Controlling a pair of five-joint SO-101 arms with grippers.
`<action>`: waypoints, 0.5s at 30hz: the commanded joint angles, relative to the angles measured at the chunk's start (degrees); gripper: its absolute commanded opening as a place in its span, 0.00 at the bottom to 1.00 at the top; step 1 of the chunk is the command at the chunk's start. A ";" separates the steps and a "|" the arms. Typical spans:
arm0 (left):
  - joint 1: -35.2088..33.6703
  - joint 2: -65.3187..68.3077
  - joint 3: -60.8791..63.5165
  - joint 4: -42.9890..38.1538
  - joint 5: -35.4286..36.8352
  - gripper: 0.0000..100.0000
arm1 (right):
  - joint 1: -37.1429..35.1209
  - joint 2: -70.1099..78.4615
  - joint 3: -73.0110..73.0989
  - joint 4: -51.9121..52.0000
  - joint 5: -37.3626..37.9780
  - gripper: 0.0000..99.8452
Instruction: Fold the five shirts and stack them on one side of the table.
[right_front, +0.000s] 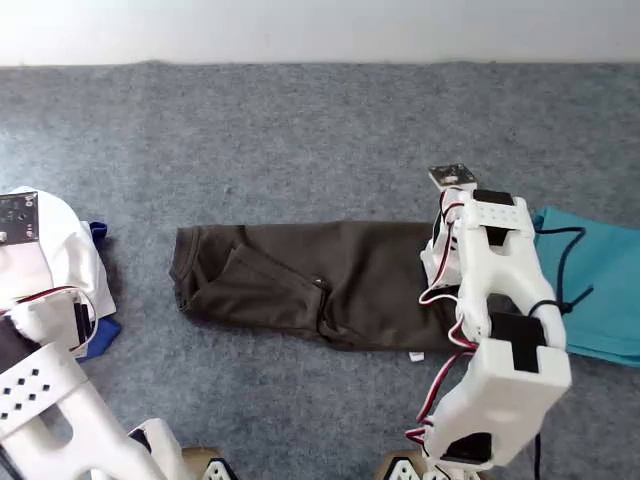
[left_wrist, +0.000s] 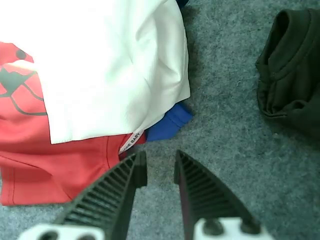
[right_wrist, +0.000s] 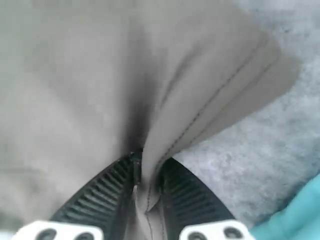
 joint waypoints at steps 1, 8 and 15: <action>0.44 -0.26 -0.75 -0.70 0.53 0.10 | -0.84 -8.66 -1.85 4.62 5.19 0.01; 0.18 -0.26 -1.71 -0.79 1.58 0.10 | -11.21 -20.09 -8.09 14.55 8.18 0.01; 0.35 -0.26 -3.03 -0.79 6.59 0.10 | -26.33 -21.67 -15.21 16.22 5.19 0.01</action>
